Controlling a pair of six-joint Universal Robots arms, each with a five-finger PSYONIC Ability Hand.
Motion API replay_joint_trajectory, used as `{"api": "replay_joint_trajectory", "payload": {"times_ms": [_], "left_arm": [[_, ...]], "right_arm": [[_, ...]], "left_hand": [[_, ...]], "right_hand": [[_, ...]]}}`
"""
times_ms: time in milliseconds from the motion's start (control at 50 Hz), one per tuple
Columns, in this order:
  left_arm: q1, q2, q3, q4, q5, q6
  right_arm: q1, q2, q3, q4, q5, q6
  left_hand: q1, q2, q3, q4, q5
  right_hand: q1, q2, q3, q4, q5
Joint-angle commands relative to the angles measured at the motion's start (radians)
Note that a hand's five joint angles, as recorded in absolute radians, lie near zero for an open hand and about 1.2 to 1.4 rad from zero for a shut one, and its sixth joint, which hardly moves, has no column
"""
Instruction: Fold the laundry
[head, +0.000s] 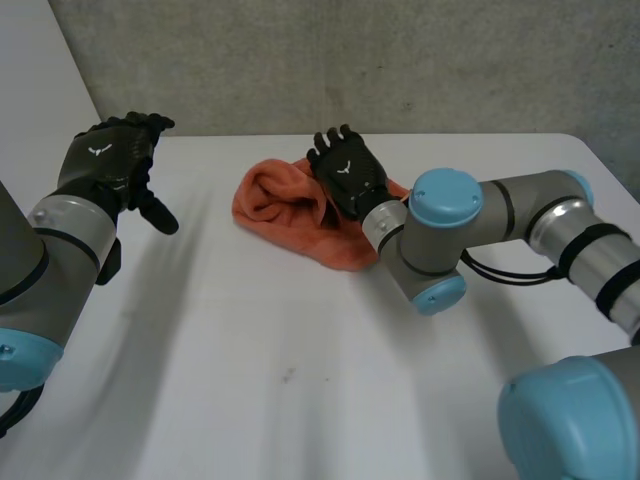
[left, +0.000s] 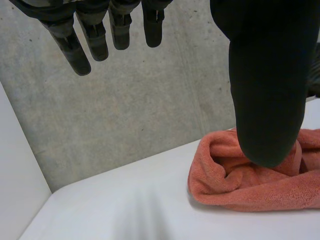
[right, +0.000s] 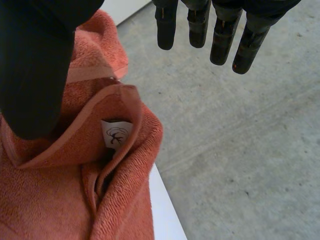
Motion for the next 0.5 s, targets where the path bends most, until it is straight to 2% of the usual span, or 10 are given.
{"api": "replay_joint_trajectory", "payload": {"times_ms": [20,140,260,400,460,500], "left_arm": [[-0.001,-0.004,-0.006,0.0,0.0,0.0],[-0.001,-0.006,-0.009,0.002,0.0,0.0],[0.0,-0.004,-0.009,0.002,0.0,0.0],[0.0,-0.004,-0.016,0.002,0.002,-0.002],[0.0,-0.003,-0.017,0.002,0.002,-0.002],[0.0,-0.003,-0.017,0.002,0.002,-0.002]], "right_arm": [[-0.001,0.113,-0.145,0.006,-0.073,-0.001],[-0.001,0.131,-0.157,0.004,-0.098,-0.007],[-0.002,0.148,-0.16,0.004,-0.104,-0.051],[-0.002,0.162,-0.156,0.006,-0.104,-0.155],[-0.002,0.162,-0.156,0.004,-0.104,-0.168],[-0.002,0.164,-0.157,0.004,-0.104,-0.197]], "left_hand": [[-0.002,0.01,0.009,0.008,-0.025],[-0.002,0.01,0.009,0.008,-0.025],[-0.002,0.01,0.009,0.008,-0.025],[-0.002,0.01,0.009,0.008,-0.025],[-0.002,0.01,0.009,0.008,-0.025],[-0.002,0.01,0.009,0.008,-0.025]], "right_hand": [[-0.018,-0.038,-0.032,-0.049,-0.062],[0.062,0.043,0.049,0.032,0.019],[0.242,0.222,0.228,0.211,0.198],[0.655,0.635,0.641,0.624,0.611],[0.738,0.718,0.724,0.707,0.694],[1.006,0.987,0.993,0.976,0.963]]}}
